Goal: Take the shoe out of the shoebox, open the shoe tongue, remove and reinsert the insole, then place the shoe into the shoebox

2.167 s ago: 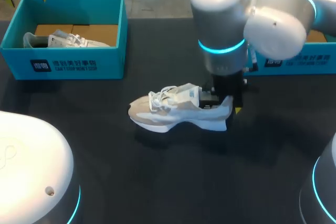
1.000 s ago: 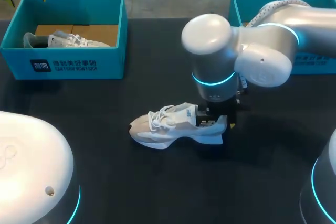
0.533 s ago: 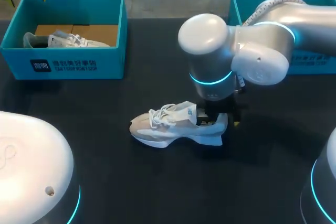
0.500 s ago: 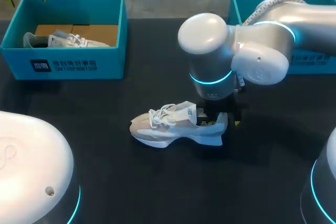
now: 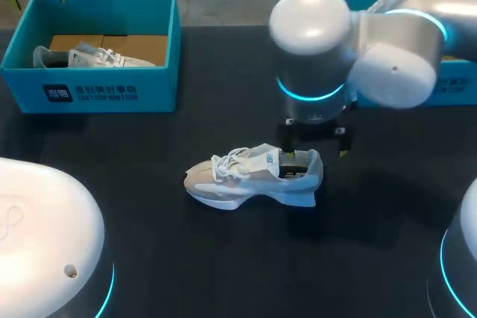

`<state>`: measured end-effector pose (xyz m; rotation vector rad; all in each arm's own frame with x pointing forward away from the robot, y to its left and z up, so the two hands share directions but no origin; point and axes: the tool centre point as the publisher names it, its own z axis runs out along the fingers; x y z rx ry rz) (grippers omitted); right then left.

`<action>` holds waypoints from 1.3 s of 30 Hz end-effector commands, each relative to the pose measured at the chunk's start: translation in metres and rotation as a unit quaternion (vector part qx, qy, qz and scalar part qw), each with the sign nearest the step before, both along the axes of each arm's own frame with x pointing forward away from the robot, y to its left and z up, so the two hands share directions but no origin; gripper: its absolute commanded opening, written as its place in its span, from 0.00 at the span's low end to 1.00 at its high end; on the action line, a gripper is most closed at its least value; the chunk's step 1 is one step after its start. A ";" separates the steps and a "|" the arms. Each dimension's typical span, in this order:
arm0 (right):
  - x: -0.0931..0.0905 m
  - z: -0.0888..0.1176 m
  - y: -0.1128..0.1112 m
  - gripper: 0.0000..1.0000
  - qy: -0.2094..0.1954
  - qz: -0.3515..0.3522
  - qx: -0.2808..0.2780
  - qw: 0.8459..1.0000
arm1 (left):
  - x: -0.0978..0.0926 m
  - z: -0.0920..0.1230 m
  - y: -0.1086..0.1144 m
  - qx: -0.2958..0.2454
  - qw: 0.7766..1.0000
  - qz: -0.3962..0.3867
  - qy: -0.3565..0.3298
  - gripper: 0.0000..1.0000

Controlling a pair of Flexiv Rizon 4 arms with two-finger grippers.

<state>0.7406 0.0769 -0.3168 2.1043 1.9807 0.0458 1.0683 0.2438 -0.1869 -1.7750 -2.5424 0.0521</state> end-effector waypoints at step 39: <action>0.002 0.066 0.024 1.00 -0.101 0.674 0.025 0.732 | 0.000 0.001 0.001 0.001 1.000 -0.001 0.000 1.00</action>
